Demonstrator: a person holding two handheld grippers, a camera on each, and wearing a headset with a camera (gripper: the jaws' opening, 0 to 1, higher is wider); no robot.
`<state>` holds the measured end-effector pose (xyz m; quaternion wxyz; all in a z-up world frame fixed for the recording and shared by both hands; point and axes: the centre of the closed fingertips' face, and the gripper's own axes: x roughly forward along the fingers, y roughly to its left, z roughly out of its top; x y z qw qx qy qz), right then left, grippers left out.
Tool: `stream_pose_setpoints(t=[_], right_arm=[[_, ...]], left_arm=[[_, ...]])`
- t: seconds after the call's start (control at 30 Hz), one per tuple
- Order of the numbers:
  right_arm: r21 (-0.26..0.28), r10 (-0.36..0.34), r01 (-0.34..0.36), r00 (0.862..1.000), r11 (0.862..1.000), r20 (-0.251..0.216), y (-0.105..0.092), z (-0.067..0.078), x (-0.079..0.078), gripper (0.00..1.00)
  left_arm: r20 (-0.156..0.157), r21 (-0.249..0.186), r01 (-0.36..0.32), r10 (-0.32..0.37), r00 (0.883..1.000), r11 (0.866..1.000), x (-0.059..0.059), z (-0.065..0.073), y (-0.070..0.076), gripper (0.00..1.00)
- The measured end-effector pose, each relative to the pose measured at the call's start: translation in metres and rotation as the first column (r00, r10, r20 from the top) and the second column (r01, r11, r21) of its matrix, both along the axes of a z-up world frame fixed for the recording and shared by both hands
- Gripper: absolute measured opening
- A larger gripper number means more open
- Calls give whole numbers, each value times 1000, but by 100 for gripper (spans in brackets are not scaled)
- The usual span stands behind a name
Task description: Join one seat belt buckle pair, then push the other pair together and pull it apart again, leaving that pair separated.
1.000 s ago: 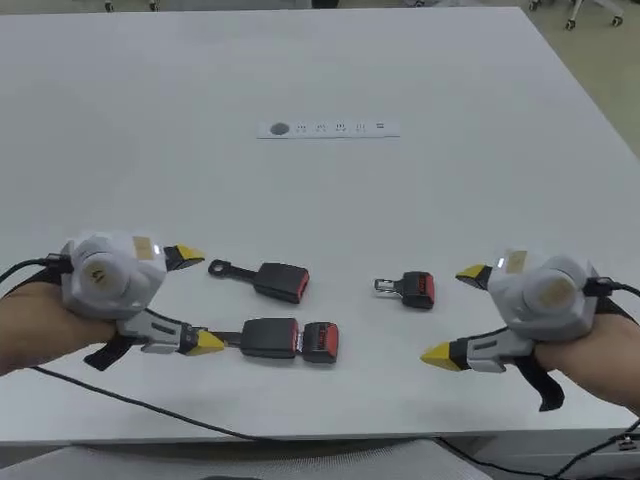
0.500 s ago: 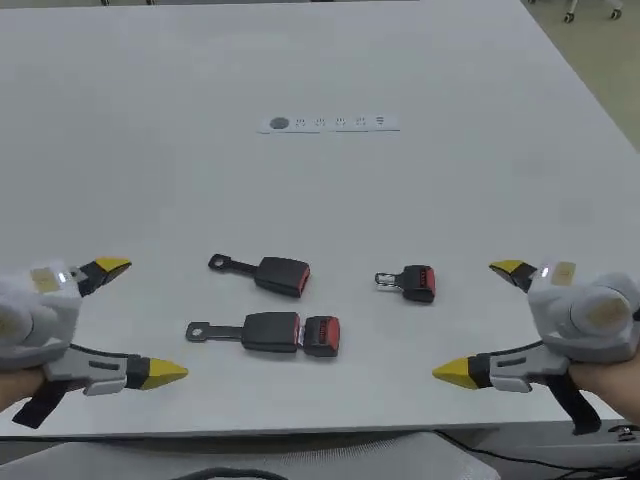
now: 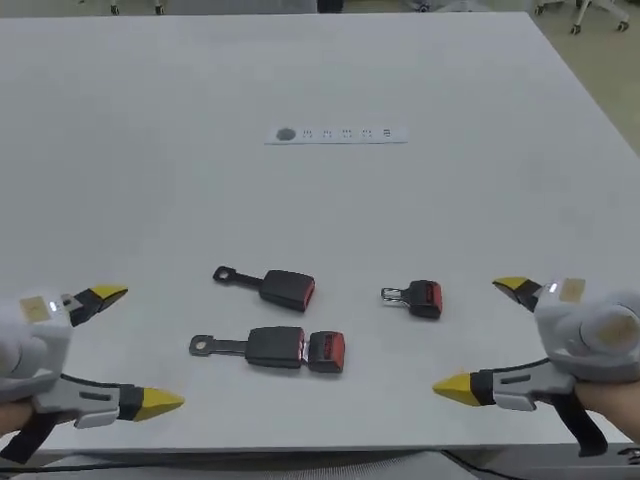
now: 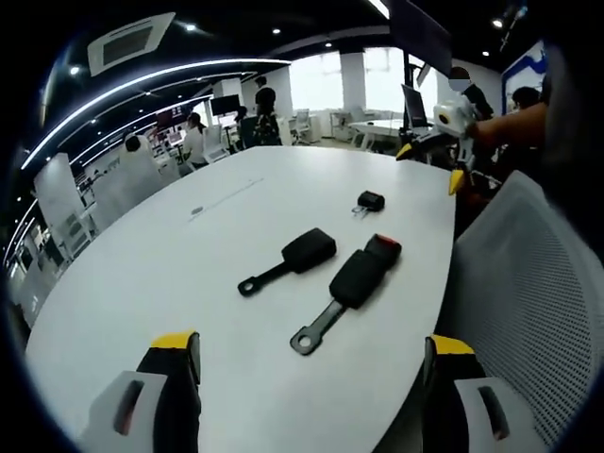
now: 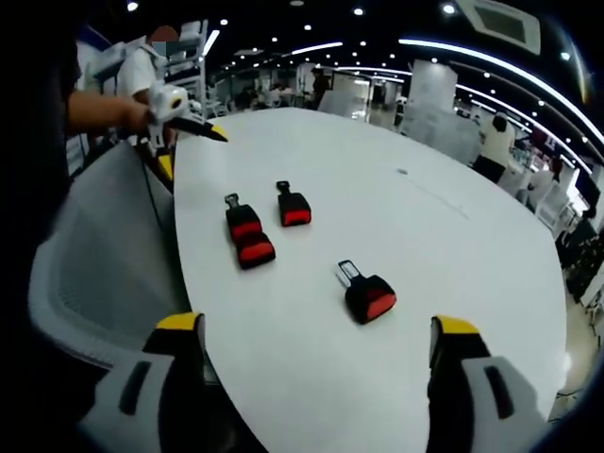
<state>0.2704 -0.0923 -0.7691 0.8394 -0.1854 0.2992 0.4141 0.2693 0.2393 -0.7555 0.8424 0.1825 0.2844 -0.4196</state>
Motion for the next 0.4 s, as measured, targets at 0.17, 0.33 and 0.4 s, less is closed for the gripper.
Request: stream_pose_setpoints(t=[0.17, 0.33, 0.4], right_arm=[[1, -13, 13, 1000, 1000, -28, 0, -7, -5, 99], [16, -40, 41, 998, 999, -50, 0, -12, -7, 97], [16, -35, 36, 998, 999, -50, 4, -13, -8, 97]], left_arm=[[-6, 6, 0, 0, 1000, 1000, -2, -3, 1, 100], [1, -6, -27, 27, 1000, 1000, 2, -1, 4, 100], [2, -8, -28, 28, 1000, 1000, 1, -1, 5, 100]])
